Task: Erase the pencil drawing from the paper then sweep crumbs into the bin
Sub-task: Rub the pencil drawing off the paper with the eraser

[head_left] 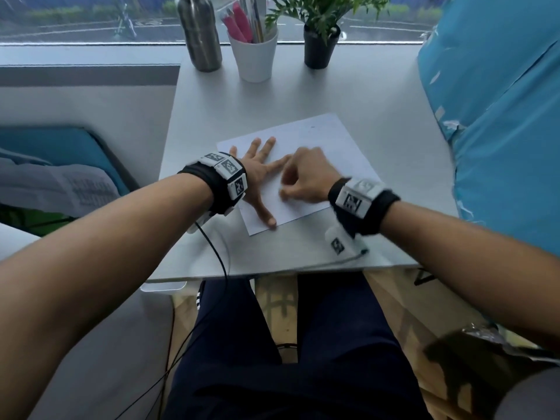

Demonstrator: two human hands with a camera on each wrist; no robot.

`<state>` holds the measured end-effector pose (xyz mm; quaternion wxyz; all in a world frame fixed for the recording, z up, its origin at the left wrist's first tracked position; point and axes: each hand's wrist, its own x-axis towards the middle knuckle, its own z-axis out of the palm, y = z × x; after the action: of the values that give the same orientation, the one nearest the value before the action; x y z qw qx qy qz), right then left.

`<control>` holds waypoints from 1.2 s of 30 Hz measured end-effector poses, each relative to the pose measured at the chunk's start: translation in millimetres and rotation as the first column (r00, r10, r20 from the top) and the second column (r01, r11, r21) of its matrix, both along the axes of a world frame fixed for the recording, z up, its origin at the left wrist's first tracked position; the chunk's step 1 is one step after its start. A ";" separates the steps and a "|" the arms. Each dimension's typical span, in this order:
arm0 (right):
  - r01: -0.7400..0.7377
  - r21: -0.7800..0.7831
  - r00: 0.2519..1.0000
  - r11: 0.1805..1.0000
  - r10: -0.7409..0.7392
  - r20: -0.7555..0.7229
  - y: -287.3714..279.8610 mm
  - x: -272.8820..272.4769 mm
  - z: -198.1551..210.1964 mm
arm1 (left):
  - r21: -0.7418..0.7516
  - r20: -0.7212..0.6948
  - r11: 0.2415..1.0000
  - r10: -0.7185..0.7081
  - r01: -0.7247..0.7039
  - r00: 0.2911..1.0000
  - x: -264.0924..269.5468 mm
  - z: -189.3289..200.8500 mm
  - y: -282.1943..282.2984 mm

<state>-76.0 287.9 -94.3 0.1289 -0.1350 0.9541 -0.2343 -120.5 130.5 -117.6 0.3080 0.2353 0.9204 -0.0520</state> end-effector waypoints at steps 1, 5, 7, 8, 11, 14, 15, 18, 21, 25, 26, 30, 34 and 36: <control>-0.062 -0.001 0.997 0.998 0.061 0.045 -5.3 13.9 0.4 | -0.002 -0.001 1.000 -0.009 0.009 1.000 -1.4 0.4 1.6; 0.049 0.025 0.998 0.998 -0.050 0.030 10.9 -12.4 3.5 | -0.003 0.007 1.000 -0.014 0.014 1.000 0.4 2.4 -0.1; 0.127 0.005 0.992 0.992 -0.127 -0.012 17.3 -21.4 3.7 | 0.004 0.012 1.000 -0.011 0.011 1.000 2.0 3.2 0.0; 0.113 0.005 0.993 0.994 -0.113 -0.018 13.5 -17.0 0.7 | 0.005 0.009 1.000 -0.010 0.010 1.000 1.1 2.6 -0.2; -0.061 0.015 0.997 0.998 0.060 0.052 -1.6 11.8 -4.6 | -0.011 0.007 1.000 -0.018 0.019 1.000 -0.6 0.2 -1.0; 0.028 0.031 0.999 0.999 -0.029 0.041 10.1 -9.2 1.7 | -0.010 0.005 1.000 -0.021 0.021 1.000 -0.7 1.4 -0.5; 0.090 0.010 0.996 0.996 -0.091 0.016 15.5 -16.5 4.2 | -0.004 0.005 1.000 -0.016 0.016 1.000 -0.8 1.6 0.2; 0.070 -0.019 0.997 0.997 -0.071 -0.014 8.9 -6.3 -2.8 | -0.003 0.000 1.000 -0.009 0.009 1.000 -0.6 1.4 0.0; -0.093 -0.004 0.995 0.996 0.093 0.041 -1.3 18.8 -3.7 | -0.013 -0.011 1.000 -0.021 0.021 1.000 -1.5 0.2 -0.6; 0.129 -0.008 0.991 0.992 -0.130 -0.025 20.0 -16.6 0.1 | 0.007 -0.003 1.000 -0.022 0.022 1.000 -0.5 1.1 -1.0; 0.136 -0.021 0.990 0.991 -0.136 -0.035 19.7 -15.8 -2.4 | 0.008 0.000 1.000 -0.021 0.021 1.000 -0.4 1.5 -1.7; -0.049 -0.021 0.998 0.999 0.050 0.037 1.5 17.6 -7.6 | -0.005 -0.006 0.999 -0.035 0.035 0.999 -1.8 -1.3 -1.4; 0.160 -0.065 0.986 0.985 -0.156 0.059 33.7 -16.6 -2.5 | 0.025 -0.009 0.999 -0.043 0.043 0.999 -2.4 -3.8 -4.4; 0.259 -0.089 0.961 0.962 -0.247 0.122 56.9 -29.7 -4.7 | 0.060 -0.017 0.997 -0.044 0.044 0.999 -2.7 -5.1 -7.9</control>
<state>-105.7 344.8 -99.0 0.1429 -0.0052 0.9415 -0.3053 -123.2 122.6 -122.7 0.2925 0.2642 0.9185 -0.0330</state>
